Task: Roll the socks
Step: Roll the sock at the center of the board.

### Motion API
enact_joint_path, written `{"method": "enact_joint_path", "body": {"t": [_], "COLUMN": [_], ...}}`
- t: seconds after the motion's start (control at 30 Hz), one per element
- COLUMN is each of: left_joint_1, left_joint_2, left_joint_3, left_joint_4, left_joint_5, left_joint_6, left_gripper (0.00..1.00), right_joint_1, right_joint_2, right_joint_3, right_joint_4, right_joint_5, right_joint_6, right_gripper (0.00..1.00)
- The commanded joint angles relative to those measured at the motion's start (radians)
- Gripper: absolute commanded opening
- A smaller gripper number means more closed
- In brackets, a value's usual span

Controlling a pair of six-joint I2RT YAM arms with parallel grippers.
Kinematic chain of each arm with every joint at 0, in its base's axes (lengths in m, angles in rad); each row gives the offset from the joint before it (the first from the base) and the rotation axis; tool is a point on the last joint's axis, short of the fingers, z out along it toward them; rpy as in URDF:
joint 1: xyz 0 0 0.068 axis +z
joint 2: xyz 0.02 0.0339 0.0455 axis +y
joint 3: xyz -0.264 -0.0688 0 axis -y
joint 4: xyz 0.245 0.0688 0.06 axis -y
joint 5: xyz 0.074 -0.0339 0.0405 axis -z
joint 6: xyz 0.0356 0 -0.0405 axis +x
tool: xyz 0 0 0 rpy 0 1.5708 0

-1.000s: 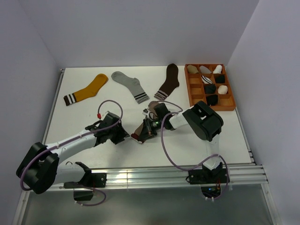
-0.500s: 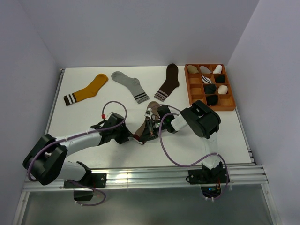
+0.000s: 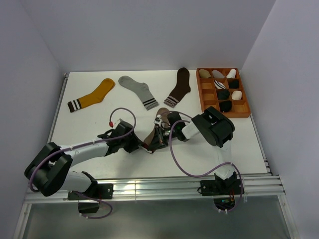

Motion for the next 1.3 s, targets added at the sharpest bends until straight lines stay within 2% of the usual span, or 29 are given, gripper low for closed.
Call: {"method": "enact_joint_path", "body": {"t": [0.0,0.1,0.23,0.37,0.4,0.43,0.57,0.6,0.7,0.83,0.97,1.13,1.27], "left_joint_1": [-0.019,-0.028,-0.038,-0.039,-0.038,-0.039,-0.039,-0.039,-0.039,-0.039,-0.039,-0.039,-0.041], "left_joint_2": [0.033,0.05,0.079,0.116,0.12,0.13,0.154,0.168,0.191,0.202,0.214,0.219,0.22], "left_joint_3": [0.002,0.007,0.019,0.048,0.054,0.067,0.113,0.134,0.171,0.2,0.225,0.239,0.24], "left_joint_4": [0.034,0.031,0.018,-0.011,-0.017,-0.026,-0.11,-0.126,-0.173,-0.21,-0.232,-0.239,-0.239], "left_joint_5": [0.011,0.011,0.011,0.021,0.021,0.022,-0.001,-0.01,-0.015,-0.012,-0.005,-0.001,0.004], "left_joint_6": [-0.019,-0.021,-0.016,-0.001,0.001,0.004,0.045,0.055,0.087,0.119,0.137,0.147,0.148], "left_gripper": [0.42,0.41,0.34,0.18,0.15,0.08,0.01,0.0,0.0,0.0,0.0,0.0,0.0], "right_joint_1": [-0.003,-0.003,-0.003,-0.001,-0.001,-0.001,0.016,0.023,0.062,0.131,0.262,0.393,0.421], "right_joint_2": [0.025,0.023,0.011,-0.039,-0.053,-0.07,-0.2,-0.223,-0.323,-0.456,-0.565,-0.572,-0.508], "right_joint_3": [-0.013,-0.008,-0.004,-0.001,0.002,0.004,0.016,0.019,0.019,-0.002,-0.017,-0.001,0.039], "right_joint_4": [-0.04,-0.059,-0.089,-0.158,-0.18,-0.23,-0.357,-0.379,-0.457,-0.519,-0.542,-0.536,-0.549], "right_joint_5": [0.038,0.047,0.066,0.1,0.119,0.138,0.253,0.282,0.411,0.625,0.95,1.066,1.123], "right_joint_6": [-0.001,-0.009,-0.035,-0.096,-0.113,-0.157,-0.275,-0.318,-0.393,-0.458,-0.549,-0.612,-0.624], "right_gripper": [0.0,0.0,0.0,0.0,0.05,0.08,0.23,0.29,0.37,0.41,0.42,0.43,0.43]}}
